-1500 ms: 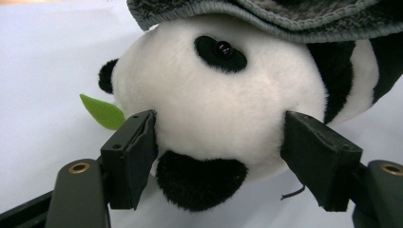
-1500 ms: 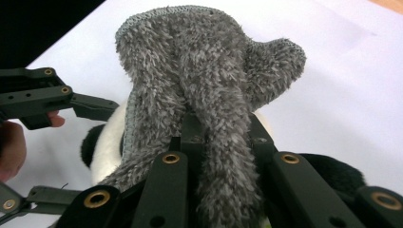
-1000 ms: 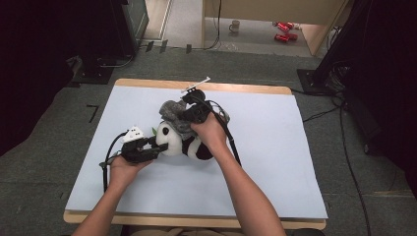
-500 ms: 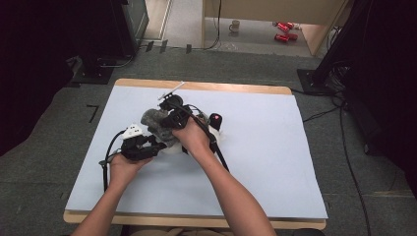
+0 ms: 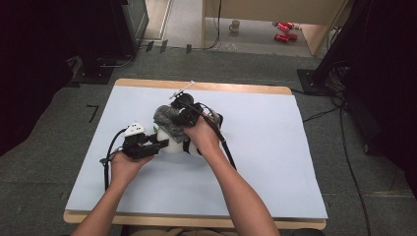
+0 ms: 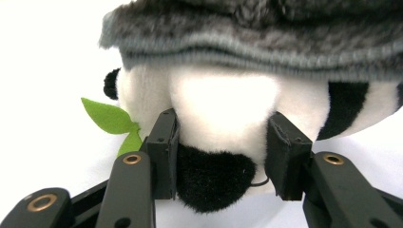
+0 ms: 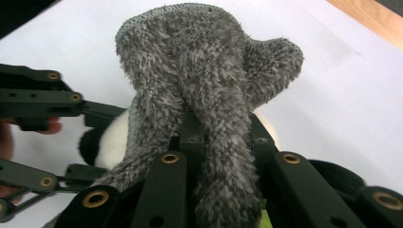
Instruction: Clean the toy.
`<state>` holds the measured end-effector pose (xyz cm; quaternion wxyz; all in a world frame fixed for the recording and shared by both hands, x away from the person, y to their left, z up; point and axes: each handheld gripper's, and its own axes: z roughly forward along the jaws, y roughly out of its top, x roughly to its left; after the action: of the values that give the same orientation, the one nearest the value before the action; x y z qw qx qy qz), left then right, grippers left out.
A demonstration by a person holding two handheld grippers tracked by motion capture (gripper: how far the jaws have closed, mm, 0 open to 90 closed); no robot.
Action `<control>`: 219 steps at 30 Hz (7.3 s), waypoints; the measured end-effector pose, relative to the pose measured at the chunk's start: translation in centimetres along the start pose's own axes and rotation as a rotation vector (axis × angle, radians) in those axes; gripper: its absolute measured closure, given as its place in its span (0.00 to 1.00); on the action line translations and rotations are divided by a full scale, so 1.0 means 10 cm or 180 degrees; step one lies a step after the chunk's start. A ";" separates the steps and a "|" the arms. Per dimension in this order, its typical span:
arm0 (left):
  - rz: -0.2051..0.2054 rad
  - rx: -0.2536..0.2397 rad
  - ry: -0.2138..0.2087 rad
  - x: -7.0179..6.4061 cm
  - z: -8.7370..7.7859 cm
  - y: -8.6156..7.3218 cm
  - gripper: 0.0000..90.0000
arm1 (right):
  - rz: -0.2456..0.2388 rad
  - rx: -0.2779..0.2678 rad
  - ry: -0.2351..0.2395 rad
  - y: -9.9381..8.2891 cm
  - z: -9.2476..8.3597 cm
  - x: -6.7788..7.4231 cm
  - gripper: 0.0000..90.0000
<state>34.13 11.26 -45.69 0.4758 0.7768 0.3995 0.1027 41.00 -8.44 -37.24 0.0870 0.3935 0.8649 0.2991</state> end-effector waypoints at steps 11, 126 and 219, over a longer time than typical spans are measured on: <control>0.0038 -0.0009 -0.0051 0.02 0.00 -0.02 0.59 | 0.0137 0.0191 -0.0206 -0.13 -0.09 -0.31 0.84; -0.0026 0.0056 -0.0090 0.01 -0.01 -0.07 0.61 | 0.1116 -0.0474 -0.0155 -1.15 -0.59 -1.18 0.85; -0.0069 0.0101 -0.0073 0.02 0.01 -0.09 0.60 | 0.0938 -0.0516 0.0115 -1.83 -0.55 -0.98 0.85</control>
<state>33.81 11.52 -46.51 0.4690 0.7810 0.4040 0.0824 33.96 -27.49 -44.37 0.0581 0.5024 0.7723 0.3844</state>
